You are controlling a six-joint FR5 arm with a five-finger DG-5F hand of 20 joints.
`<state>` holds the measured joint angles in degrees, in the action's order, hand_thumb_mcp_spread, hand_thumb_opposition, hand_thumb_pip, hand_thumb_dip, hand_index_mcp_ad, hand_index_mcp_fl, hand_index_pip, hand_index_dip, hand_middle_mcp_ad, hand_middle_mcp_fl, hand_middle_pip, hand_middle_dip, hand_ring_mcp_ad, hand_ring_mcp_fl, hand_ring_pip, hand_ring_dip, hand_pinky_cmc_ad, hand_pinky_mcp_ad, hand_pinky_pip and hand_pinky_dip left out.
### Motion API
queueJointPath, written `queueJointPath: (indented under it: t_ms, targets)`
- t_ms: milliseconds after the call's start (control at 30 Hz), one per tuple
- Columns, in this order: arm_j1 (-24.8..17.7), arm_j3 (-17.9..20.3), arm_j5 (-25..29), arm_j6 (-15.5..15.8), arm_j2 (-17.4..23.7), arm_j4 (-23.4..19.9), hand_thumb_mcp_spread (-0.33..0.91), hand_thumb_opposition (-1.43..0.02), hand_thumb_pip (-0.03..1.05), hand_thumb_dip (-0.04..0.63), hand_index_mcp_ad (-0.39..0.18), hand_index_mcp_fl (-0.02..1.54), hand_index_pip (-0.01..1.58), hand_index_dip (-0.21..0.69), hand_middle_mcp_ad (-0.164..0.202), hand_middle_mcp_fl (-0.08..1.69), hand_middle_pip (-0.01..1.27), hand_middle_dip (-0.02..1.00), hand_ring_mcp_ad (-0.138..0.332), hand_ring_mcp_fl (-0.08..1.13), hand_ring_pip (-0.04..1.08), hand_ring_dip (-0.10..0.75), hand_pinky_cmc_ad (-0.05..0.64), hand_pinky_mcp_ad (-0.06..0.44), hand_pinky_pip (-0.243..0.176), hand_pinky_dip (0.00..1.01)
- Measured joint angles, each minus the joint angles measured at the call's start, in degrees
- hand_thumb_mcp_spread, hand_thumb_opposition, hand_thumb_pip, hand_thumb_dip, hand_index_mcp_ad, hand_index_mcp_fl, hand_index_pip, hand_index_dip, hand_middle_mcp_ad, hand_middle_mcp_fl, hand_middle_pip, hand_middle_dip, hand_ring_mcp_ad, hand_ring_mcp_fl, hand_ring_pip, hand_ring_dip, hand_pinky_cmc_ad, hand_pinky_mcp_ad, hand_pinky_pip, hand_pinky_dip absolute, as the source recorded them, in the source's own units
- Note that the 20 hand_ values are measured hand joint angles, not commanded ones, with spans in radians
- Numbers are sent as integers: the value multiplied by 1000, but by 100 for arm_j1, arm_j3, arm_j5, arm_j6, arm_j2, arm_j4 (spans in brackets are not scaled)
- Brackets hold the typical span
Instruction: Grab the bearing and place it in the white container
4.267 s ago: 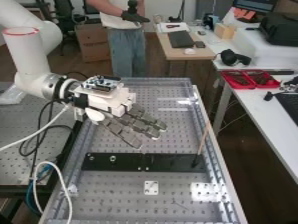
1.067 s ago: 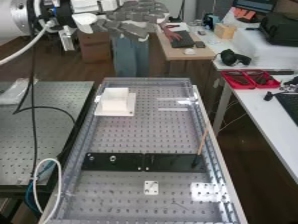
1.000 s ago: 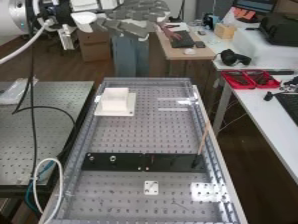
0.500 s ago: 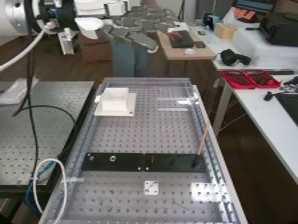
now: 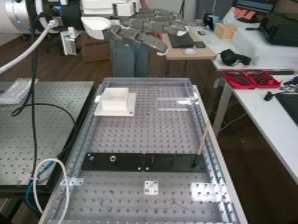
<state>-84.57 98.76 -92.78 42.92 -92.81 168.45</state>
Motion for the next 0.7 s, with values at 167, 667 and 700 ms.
queueJointPath:
  t_ms: [167, 667, 700]
  targets:
    - [78, -97, -114, 1, -79, 65, 290, -695, 304, 96, -110, 52, 101, 192, 66, -2, 124, 138, 162, 7, 80, 44, 447, 365, -94, 250]
    - [253, -225, -490, 52, -182, 194, 309, -698, 304, 96, -106, 52, 101, 208, 66, -5, 138, 138, 161, 12, 89, 44, 443, 365, -94, 250]
    - [259, -231, -505, 79, -185, 201, 309, -698, 304, 96, -106, 52, 101, 208, 66, -5, 138, 138, 161, 12, 89, 44, 443, 365, -94, 250]
